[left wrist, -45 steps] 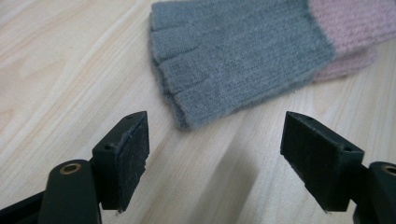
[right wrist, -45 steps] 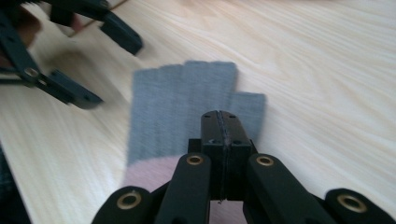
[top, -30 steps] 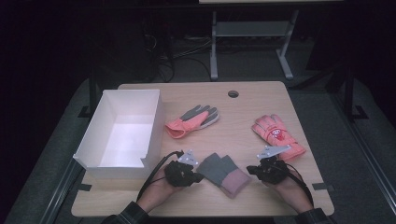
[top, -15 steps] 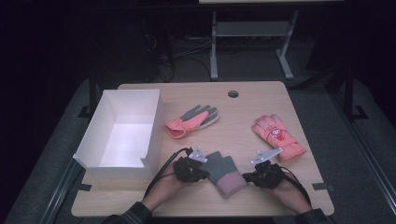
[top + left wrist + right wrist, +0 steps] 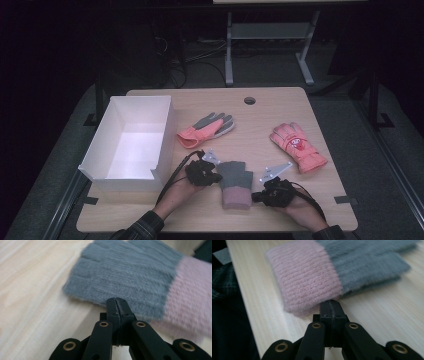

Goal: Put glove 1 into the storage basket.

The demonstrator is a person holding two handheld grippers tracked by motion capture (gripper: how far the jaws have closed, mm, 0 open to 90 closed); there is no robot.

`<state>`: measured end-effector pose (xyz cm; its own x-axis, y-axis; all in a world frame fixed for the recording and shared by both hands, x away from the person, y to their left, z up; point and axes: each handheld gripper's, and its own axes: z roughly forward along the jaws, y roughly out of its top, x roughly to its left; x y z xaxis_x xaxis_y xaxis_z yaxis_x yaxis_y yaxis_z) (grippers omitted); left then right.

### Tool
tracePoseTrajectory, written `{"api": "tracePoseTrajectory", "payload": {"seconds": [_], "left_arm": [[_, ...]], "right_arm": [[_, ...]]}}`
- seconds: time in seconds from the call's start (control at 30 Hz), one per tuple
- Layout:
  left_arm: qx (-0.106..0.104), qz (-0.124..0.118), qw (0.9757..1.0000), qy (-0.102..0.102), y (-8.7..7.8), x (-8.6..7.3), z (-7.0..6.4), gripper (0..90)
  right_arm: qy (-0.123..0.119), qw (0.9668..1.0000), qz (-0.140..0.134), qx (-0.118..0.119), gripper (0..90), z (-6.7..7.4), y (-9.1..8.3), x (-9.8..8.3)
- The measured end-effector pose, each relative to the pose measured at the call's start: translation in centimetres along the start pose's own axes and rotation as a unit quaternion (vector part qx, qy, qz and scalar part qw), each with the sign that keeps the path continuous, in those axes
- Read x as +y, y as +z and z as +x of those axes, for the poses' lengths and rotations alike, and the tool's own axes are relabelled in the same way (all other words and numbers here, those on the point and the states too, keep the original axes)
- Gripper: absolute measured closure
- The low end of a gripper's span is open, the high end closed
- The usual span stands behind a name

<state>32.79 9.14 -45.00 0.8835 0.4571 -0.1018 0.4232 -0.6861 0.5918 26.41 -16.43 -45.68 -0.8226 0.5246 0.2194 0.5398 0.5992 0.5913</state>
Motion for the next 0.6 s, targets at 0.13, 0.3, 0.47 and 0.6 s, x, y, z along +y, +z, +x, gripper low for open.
{"api": "tracePoseTrajectory", "payload": {"seconds": [0.13, 0.3, 0.47, 0.6], "left_arm": [[0.002, -0.007, 0.9999, -0.01, 0.5, 0.6, 0.4, 89.3], [0.001, -0.009, 0.9999, -0.012, 0.8, 1.2, 0.5, 89.3], [0.0, -0.007, 1.0, -0.005, 0.9, 1.8, 0.9, 89.3], [-0.003, -0.012, 0.9998, -0.012, 1.1, 2.1, 1.0, 89.4]], "right_arm": [[-0.013, 0.9998, 0.001, 0.014, 90.0, 0.8, 0.6, 0.4], [-0.018, 0.9996, 0.003, 0.024, 90.0, 1.3, 1.2, 0.7], [-0.023, 0.9992, -0.003, 0.033, 90.0, 2.0, 1.7, 1.3], [-0.03, 0.9988, -0.004, 0.037, 90.0, 2.6, 2.4, 1.8]]}}
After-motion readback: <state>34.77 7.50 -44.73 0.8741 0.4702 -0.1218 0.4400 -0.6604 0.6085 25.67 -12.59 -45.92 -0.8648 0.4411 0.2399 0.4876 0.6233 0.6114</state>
